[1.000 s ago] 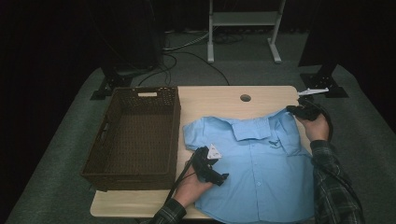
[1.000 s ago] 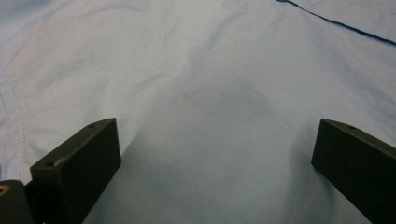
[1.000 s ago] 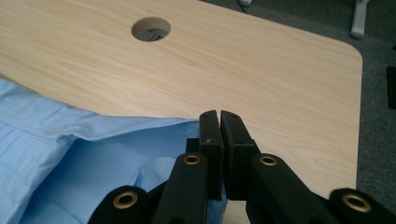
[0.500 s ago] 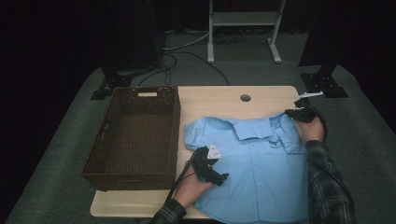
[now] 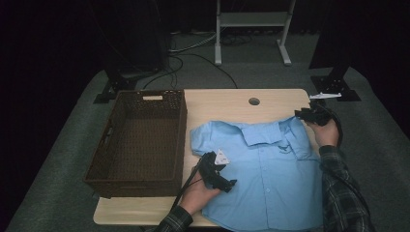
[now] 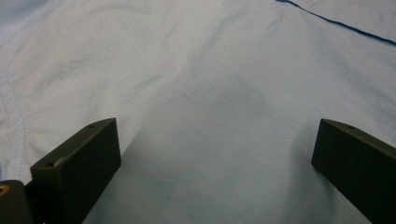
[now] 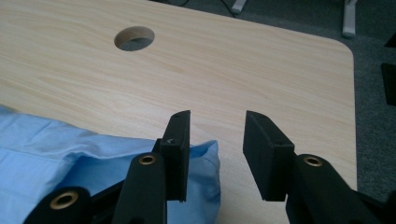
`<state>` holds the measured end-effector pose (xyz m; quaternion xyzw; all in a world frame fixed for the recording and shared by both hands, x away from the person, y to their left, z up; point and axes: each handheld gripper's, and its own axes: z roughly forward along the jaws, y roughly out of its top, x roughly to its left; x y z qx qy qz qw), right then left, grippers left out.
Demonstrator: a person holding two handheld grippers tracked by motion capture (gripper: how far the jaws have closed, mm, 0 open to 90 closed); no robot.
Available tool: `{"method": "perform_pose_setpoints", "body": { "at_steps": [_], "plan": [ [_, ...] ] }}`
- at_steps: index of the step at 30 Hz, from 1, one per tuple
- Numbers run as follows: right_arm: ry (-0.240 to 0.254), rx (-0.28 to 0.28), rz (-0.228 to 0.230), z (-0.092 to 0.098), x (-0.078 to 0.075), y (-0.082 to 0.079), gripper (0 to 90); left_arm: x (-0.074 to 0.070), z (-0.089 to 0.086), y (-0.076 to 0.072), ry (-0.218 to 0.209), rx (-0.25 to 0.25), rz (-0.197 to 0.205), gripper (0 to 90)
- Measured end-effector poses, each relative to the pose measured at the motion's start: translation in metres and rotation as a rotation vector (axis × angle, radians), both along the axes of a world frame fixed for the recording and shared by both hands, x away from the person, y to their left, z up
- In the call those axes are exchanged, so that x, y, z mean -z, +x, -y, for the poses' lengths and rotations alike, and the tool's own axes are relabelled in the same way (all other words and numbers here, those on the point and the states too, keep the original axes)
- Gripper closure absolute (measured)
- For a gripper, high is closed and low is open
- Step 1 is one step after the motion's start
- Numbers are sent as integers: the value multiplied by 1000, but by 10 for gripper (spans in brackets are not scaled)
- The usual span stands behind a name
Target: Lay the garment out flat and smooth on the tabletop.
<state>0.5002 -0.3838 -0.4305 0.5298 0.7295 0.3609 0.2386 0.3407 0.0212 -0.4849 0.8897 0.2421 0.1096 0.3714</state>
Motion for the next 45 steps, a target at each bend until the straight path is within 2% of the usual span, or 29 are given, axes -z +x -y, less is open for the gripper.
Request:
{"method": "perform_pose_setpoints", "body": {
  "at_steps": [7, 12, 16, 21, 27, 36, 45],
  "plan": [
    [5, -26, 9, -1, -11, -15, 599, 0, 0, 0, 0, 0, 0, 1],
    [0, -61, -4, -3, -13, -32, 604, 0, 0, 0, 2, 0, -1, 0],
    [14, -78, -7, -6, -13, -47, 614, 0, 0, 0, 2, 0, -1, 1],
    [-7, -104, -21, -10, -11, -63, 616, 0, 0, 0, 2, 0, -1, 0],
    [-32, -138, -45, -17, 0, -76, 626, 0, 0, 0, 1, -1, -1, 1],
    [-31, -174, -74, -30, 15, -83, 637, 0, 0, 0, 1, -1, -1, 0],
    [-54, -186, -111, -38, 29, -79, 639, 0, 0, 0, 1, -1, -1, 1]
  ]
}}
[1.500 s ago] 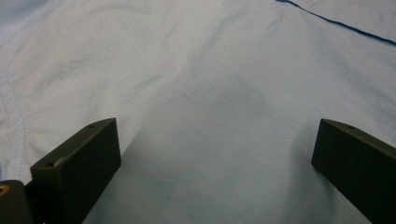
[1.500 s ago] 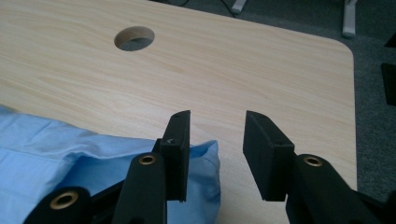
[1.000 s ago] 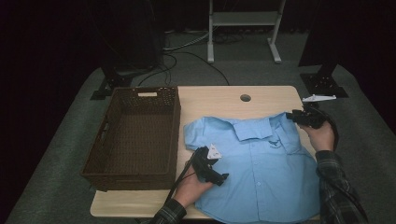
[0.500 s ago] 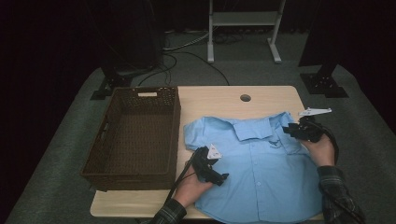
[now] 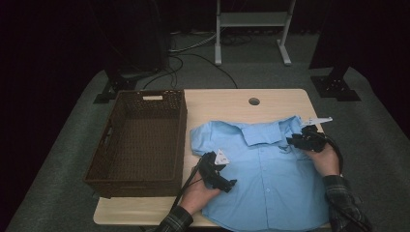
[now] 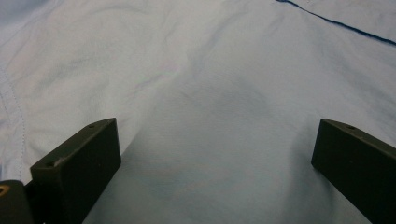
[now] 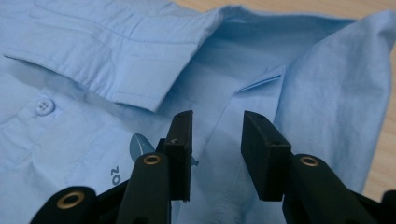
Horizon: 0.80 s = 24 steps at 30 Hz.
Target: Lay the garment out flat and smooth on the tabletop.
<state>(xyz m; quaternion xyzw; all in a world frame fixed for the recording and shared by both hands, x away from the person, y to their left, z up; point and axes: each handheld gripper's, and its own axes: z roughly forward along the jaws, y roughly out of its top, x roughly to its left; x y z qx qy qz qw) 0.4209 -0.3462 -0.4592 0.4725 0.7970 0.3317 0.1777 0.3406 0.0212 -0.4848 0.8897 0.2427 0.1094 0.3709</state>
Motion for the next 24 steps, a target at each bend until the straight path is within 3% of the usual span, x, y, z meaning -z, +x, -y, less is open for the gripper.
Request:
{"method": "perform_pose_setpoints", "body": {
  "at_steps": [8, 15, 18, 24],
  "plan": [
    [-34, 9, -12, -2, 10, 4, 701, 0, 0, 0, 0, 0, 0, 0],
    [-103, 17, 1, -7, 9, 4, 807, 0, 0, 0, 0, 0, 0, 0],
    [-98, 23, 2, -7, 9, 4, 877, 0, 0, 0, 0, 0, 0, 0],
    [-58, 29, -12, -2, 9, 6, 896, 0, 0, 0, 0, 0, 0, 0]
  ]
}}
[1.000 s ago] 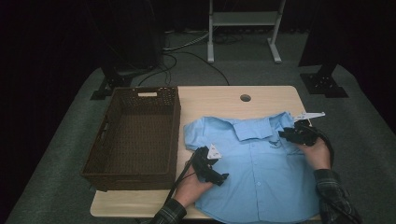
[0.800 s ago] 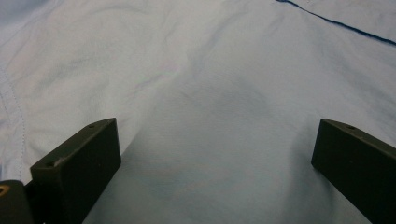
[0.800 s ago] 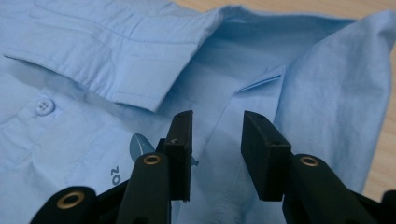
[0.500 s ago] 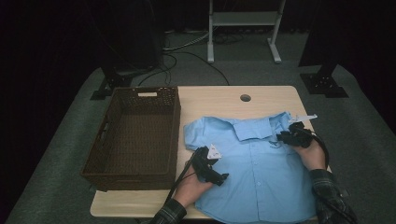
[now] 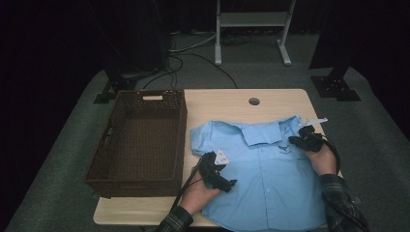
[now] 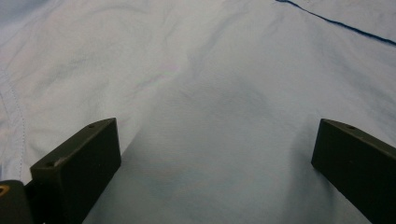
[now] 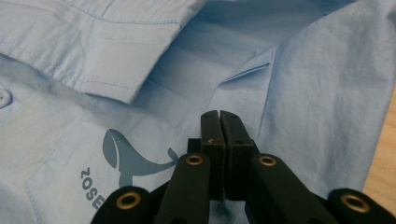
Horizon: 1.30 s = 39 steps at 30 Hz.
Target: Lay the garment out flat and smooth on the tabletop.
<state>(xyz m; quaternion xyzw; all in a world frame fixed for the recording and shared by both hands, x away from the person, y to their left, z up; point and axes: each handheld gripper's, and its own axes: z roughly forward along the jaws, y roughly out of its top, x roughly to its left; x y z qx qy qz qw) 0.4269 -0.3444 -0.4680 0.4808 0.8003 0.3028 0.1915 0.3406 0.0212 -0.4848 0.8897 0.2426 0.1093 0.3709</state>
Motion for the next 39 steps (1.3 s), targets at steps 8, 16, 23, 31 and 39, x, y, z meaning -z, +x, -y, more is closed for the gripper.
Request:
{"method": "perform_pose_setpoints", "body": {
  "at_steps": [8, 16, 23, 31, 39],
  "plan": [
    [26, 8, 14, 6, -7, -2, 895, 0, 0, 0, 0, 0, 0, 0],
    [32, 19, 42, 14, -19, -5, 895, 0, 0, 0, 0, 0, 0, 0],
    [38, 35, 56, 21, -27, -8, 895, 0, 0, 0, -1, 0, 0, 0],
    [42, 47, 72, 28, -35, -10, 895, 0, 0, 0, 0, 0, 0, 0],
    [44, 66, 87, 37, -42, -12, 895, 0, 0, 0, -1, 0, 0, 0]
  ]
}}
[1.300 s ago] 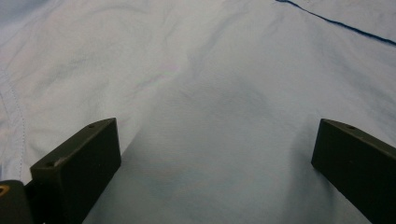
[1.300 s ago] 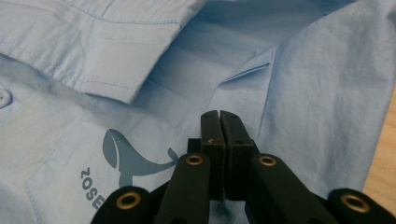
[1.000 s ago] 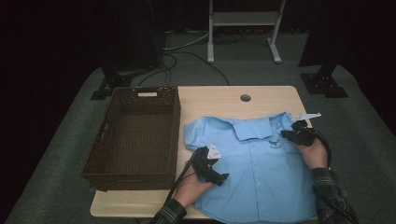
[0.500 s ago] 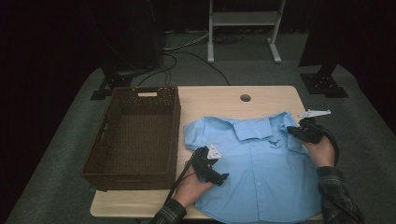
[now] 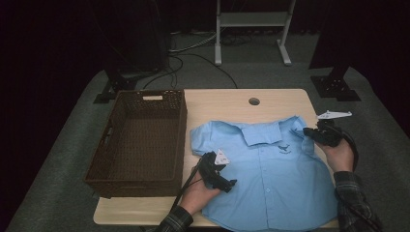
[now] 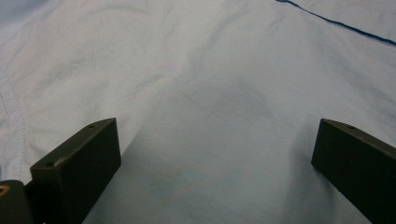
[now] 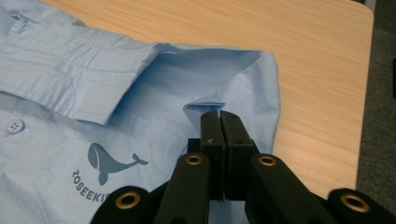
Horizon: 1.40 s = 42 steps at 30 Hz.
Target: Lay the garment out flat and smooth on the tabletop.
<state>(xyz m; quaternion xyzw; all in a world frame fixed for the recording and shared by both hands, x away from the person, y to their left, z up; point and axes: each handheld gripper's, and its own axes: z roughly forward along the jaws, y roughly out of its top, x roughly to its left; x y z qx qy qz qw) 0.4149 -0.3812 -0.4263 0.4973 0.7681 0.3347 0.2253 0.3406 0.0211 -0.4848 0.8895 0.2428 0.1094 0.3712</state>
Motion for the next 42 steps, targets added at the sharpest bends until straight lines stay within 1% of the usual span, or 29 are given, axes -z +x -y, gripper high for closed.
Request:
{"method": "perform_pose_setpoints", "body": {
  "at_steps": [14, 23, 31, 42],
  "plan": [
    [4, 38, 9, 17, -5, -5, 895, 0, 0, 0, 1, 1, 0, 0],
    [2, 60, 12, 26, -5, -6, 894, 0, 0, 0, 1, 1, 0, 0],
    [0, 91, 8, 38, -1, -7, 894, 0, 0, 0, 1, 1, 1, 0],
    [12, 139, -7, 54, 9, -7, 893, 0, 0, 0, 1, 1, 0, 0]
  ]
}}
